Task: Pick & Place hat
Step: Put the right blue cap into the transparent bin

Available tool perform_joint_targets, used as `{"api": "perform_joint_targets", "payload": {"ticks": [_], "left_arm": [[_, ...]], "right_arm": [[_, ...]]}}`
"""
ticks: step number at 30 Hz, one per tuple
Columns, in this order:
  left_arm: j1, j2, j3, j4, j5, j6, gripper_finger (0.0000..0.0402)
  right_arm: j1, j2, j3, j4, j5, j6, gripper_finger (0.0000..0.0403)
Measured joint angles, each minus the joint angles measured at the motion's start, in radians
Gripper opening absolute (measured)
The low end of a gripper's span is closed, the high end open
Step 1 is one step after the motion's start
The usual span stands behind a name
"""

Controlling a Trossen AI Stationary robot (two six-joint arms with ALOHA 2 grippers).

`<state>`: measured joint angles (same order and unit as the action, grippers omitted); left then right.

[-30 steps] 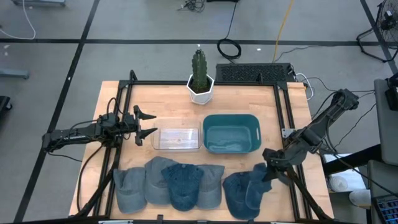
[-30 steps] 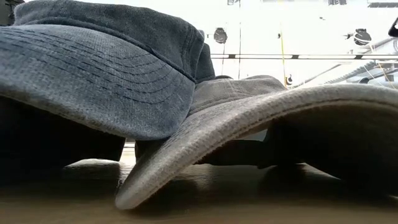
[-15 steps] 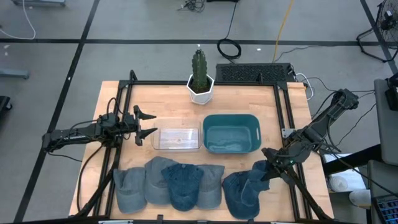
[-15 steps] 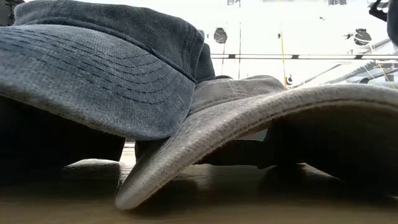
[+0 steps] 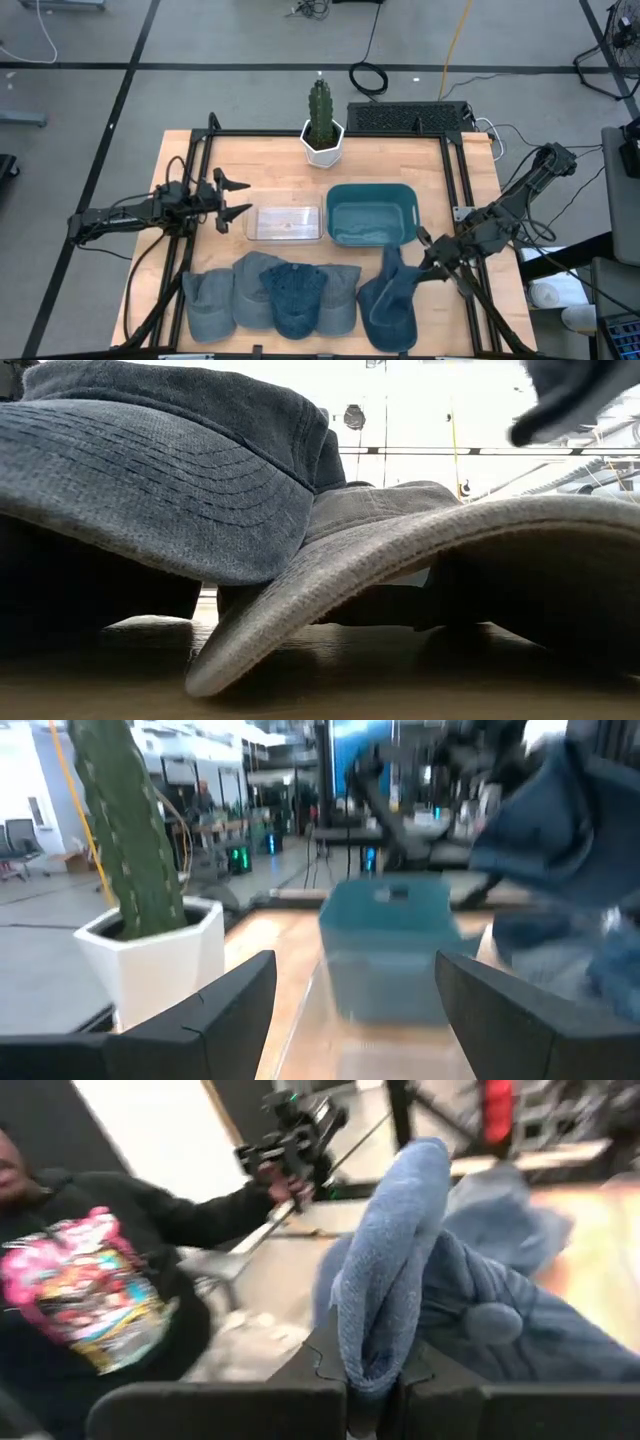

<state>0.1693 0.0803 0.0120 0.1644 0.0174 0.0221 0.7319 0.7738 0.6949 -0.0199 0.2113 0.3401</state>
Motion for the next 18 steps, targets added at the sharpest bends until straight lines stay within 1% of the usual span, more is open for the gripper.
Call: {"api": "perform_joint_targets", "payload": {"ticks": [3, 6, 8, 10, 12, 16, 18], "left_arm": [[-0.003, 0.000, 0.000, 0.074, 0.015, -0.137, 0.0280], [-0.003, 0.000, 0.001, 0.141, 0.018, -0.206, 0.0280], [-0.004, 0.001, 0.000, 0.168, 0.024, -0.242, 0.0280], [-0.004, 0.005, 0.001, 0.203, 0.011, -0.241, 0.0280], [-0.004, 0.006, 0.001, 0.204, -0.013, -0.249, 0.0280], [-0.004, 0.019, 0.001, 0.201, -0.019, -0.335, 0.0280], [-0.004, 0.031, 0.001, 0.203, -0.019, -0.355, 0.0280]], "right_arm": [[-0.001, 0.005, 0.000, 0.026, 0.133, -0.084, 0.0004], [-0.013, 0.025, 0.000, 0.104, 0.274, -0.171, 0.0005], [-0.029, 0.046, 0.000, 0.176, 0.336, -0.230, 0.0005], [-0.050, 0.070, 0.000, 0.243, 0.378, -0.288, 0.0005], [-0.074, 0.099, 0.001, 0.308, 0.407, -0.335, 0.0005], [-0.133, 0.170, 0.001, 0.450, 0.472, -0.414, 0.0005], [-0.169, 0.211, 0.001, 0.522, 0.473, -0.452, 0.0006]]}}
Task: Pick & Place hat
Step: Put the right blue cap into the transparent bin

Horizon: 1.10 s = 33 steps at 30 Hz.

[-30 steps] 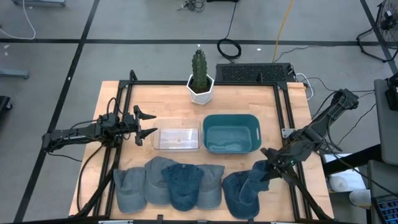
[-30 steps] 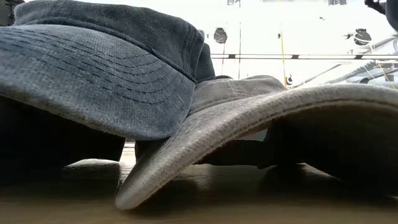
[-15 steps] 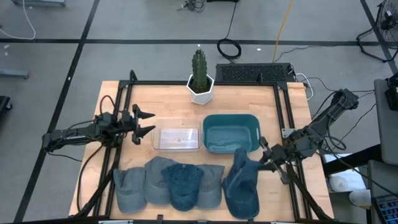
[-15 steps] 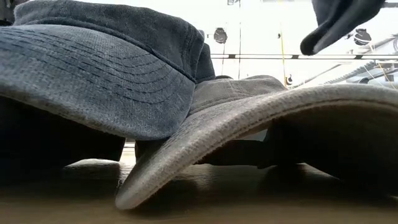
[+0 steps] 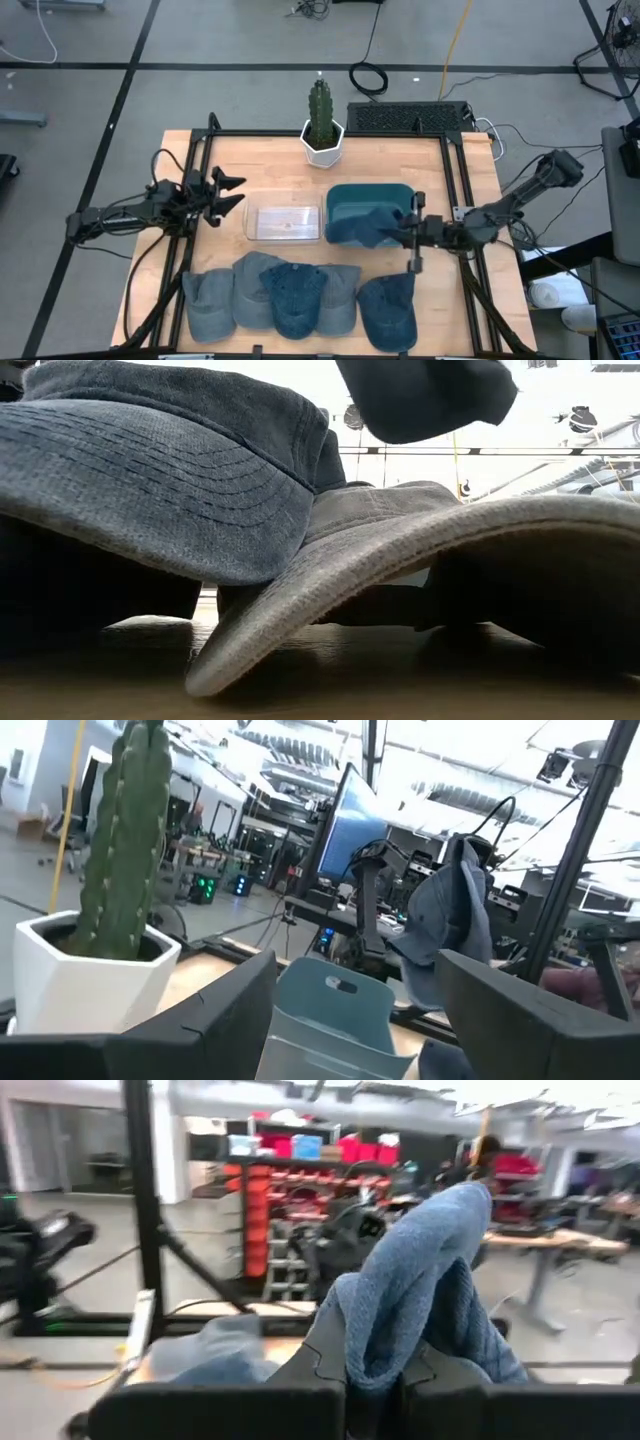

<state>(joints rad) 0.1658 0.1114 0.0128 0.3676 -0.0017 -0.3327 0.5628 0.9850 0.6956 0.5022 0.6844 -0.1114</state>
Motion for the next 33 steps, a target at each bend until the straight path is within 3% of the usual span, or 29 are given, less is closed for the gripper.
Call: {"api": "perform_joint_targets", "payload": {"ticks": [9, 13, 19, 23, 27, 33], "left_arm": [[-0.005, 0.134, 0.000, 0.082, 0.005, -0.141, 0.0280], [-0.019, 0.213, 0.000, 0.171, -0.018, -0.163, 0.0280], [-0.041, 0.316, 0.000, 0.267, -0.019, -0.221, 0.0280], [-0.106, 0.414, 0.000, 0.447, 0.079, -0.070, 0.0280], [-0.212, 0.528, 0.020, 0.568, 0.046, 0.135, 0.0280], [-0.328, 0.765, 0.166, 0.569, -0.005, 0.264, 0.0280]], "right_arm": [[-0.131, 0.185, 0.000, 0.337, -0.028, -0.106, 0.0006], [-0.178, 0.251, 0.000, 0.438, -0.114, -0.112, 0.0004], [-0.217, 0.301, 0.000, 0.520, -0.113, -0.118, 0.0003], [-0.240, 0.310, 0.000, 0.550, -0.113, -0.116, 0.0003], [-0.262, 0.310, 0.000, 0.581, -0.124, -0.097, 0.0003], [-0.307, 0.316, 0.000, 0.588, -0.245, -0.006, 0.0002]]}}
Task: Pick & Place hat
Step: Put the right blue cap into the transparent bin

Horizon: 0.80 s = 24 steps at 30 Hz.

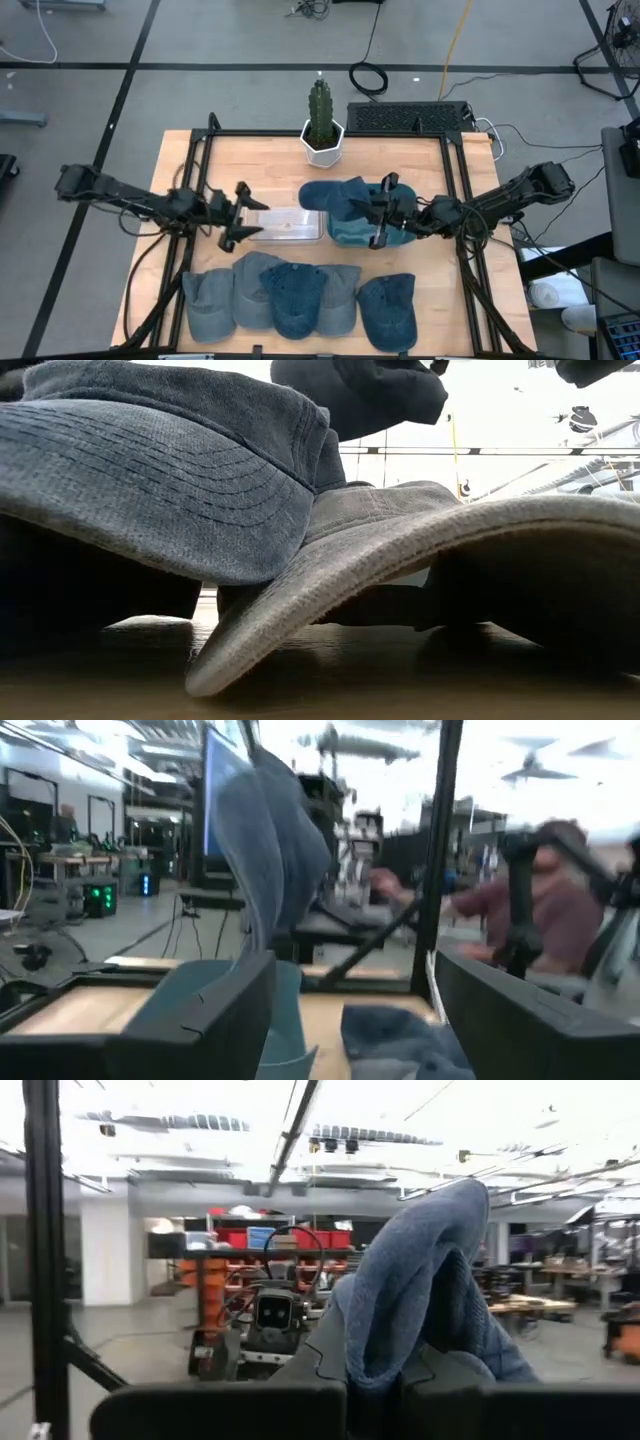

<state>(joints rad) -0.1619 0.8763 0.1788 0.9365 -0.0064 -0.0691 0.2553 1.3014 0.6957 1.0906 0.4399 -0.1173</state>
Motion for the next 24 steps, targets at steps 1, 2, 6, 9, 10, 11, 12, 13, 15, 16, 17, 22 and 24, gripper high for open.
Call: {"api": "perform_joint_targets", "payload": {"ticks": [1, 2, 6, 9, 10, 11, 12, 13, 15, 16, 17, 22, 24], "left_arm": [[-0.010, 0.046, 0.032, -0.003, -0.011, 0.029, 0.0280], [-0.016, 0.087, 0.065, -0.003, -0.025, 0.058, 0.0280], [-0.024, 0.248, 0.184, -0.002, -0.047, 0.132, 0.0280], [-0.023, 0.353, 0.259, 0.001, -0.047, 0.146, 0.0280], [-0.023, 0.382, 0.276, 0.000, -0.047, 0.146, 0.0280], [-0.023, 0.409, 0.294, -0.002, -0.047, 0.146, 0.0280], [-0.023, 0.436, 0.314, -0.002, -0.047, 0.146, 0.0280], [-0.023, 0.460, 0.331, -0.001, -0.048, 0.148, 0.0280], [-0.022, 0.495, 0.362, -0.002, -0.059, 0.173, 0.0280], [-0.022, 0.508, 0.377, -0.001, -0.072, 0.186, 0.0280], [-0.022, 0.516, 0.387, -0.001, -0.089, 0.195, 0.0280], [-0.022, 0.513, 0.404, -0.009, -0.146, 0.224, 0.0280], [-0.028, 0.489, 0.401, -0.025, -0.159, 0.250, 0.0280]], "right_arm": [[-0.004, 0.009, 0.000, 0.009, -0.008, 0.015, 0.0002], [-0.008, 0.013, 0.000, 0.008, -0.024, 0.024, 0.0002], [-0.007, 0.033, 0.000, 0.033, -0.026, 0.026, 0.0002], [-0.003, 0.035, 0.000, 0.039, -0.028, 0.026, 0.0002], [-0.003, 0.035, 0.000, 0.045, -0.030, 0.026, 0.0002], [-0.003, 0.034, 0.000, 0.048, -0.035, 0.026, 0.0002], [-0.003, 0.034, 0.000, 0.049, -0.050, 0.027, 0.0002], [-0.001, 0.034, 0.000, 0.051, -0.063, 0.027, 0.0002], [0.007, 0.035, 0.000, 0.051, -0.080, 0.027, 0.0002], [0.014, 0.035, 0.000, 0.051, -0.079, 0.027, 0.0002], [0.019, 0.034, 0.000, 0.051, -0.078, 0.025, 0.0002], [0.056, 0.034, 0.000, 0.066, -0.070, -0.040, 0.0002], [0.071, 0.026, 0.000, 0.066, -0.039, -0.063, 0.0002]]}}
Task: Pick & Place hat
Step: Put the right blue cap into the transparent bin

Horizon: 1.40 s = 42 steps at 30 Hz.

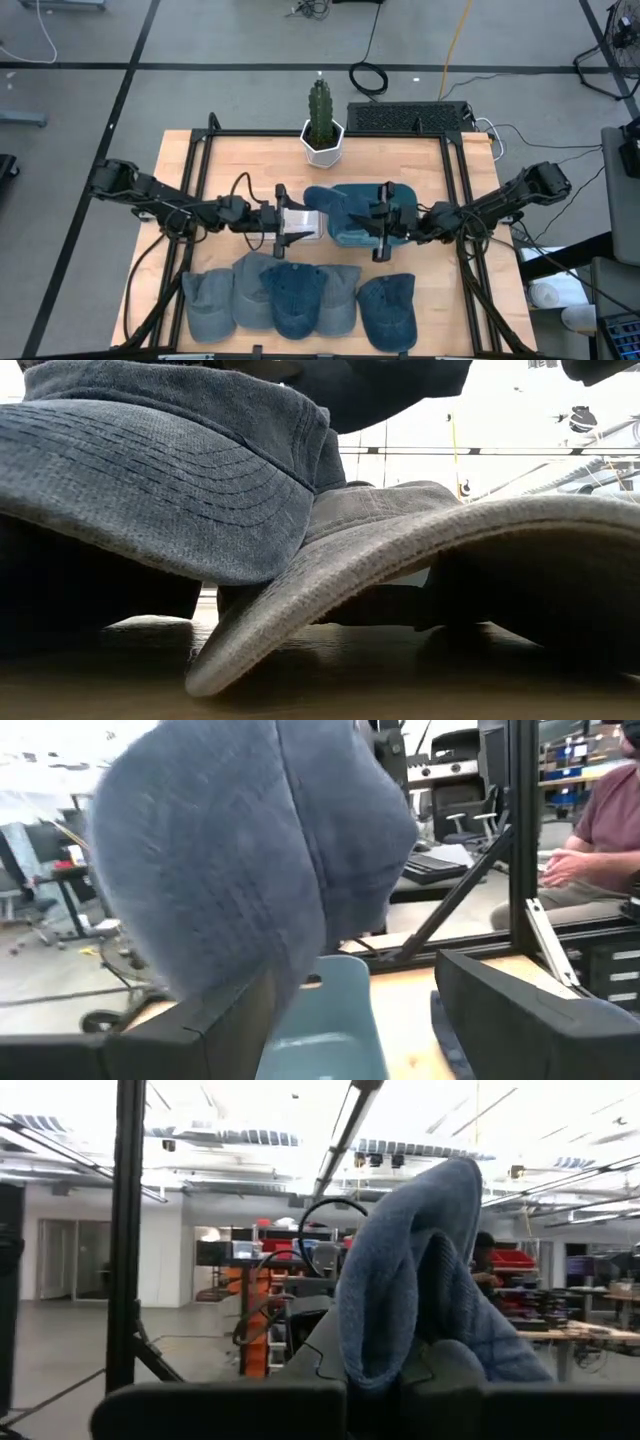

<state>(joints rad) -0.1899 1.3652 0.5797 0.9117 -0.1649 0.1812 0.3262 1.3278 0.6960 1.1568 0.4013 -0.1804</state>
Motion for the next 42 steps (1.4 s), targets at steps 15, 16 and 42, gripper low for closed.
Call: {"api": "perform_joint_targets", "payload": {"ticks": [15, 16, 42], "left_arm": [[-0.012, -0.049, 0.000, -0.077, -0.127, -0.006, 0.0280], [-0.012, -0.049, 0.000, -0.078, -0.127, -0.006, 0.0280], [-0.007, -0.049, 0.000, -0.069, -0.044, -0.142, 0.0280]], "right_arm": [[0.032, -0.014, 0.000, -0.001, 0.016, 0.010, 0.0002], [0.032, -0.014, 0.000, -0.001, 0.015, 0.013, 0.0002], [0.020, 0.085, 0.100, -0.006, 0.012, -0.020, 0.0002]]}}
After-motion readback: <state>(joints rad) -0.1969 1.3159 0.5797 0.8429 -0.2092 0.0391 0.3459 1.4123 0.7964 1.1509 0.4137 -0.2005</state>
